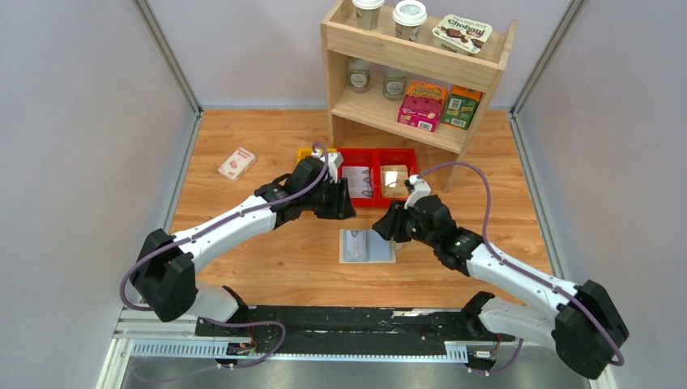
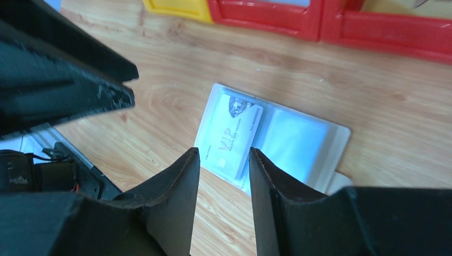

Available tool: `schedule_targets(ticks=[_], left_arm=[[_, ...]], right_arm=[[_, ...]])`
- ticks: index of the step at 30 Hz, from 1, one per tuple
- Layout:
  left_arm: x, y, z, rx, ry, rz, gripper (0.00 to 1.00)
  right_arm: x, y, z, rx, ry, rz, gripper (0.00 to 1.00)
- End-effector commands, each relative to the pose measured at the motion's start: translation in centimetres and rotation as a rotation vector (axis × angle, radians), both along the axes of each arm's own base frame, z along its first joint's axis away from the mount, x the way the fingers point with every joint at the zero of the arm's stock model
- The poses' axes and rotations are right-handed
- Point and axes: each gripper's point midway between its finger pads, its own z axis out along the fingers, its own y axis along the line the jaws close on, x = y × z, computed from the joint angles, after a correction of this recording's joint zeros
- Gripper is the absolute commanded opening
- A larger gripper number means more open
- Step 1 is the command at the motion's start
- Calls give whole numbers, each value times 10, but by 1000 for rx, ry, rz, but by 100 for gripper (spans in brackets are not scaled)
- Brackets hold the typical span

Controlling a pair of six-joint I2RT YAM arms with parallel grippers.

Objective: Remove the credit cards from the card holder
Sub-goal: Remove the credit card from the card holder.

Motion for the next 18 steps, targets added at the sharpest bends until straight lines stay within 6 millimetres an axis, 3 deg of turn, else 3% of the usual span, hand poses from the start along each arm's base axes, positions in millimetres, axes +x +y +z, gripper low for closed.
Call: schedule_targets(ticks=[1,10,18], left_arm=[[-17,17,-26,58,41,1,51],[-18,-4,-57,55,130,-71,47],[-22,-11,-82,84,192,-93,44]], right_arm=[[5,34,10,138,28,66,41],[6,46,-42,85,213,60,38],[10,41,-66,90,312,44,37]])
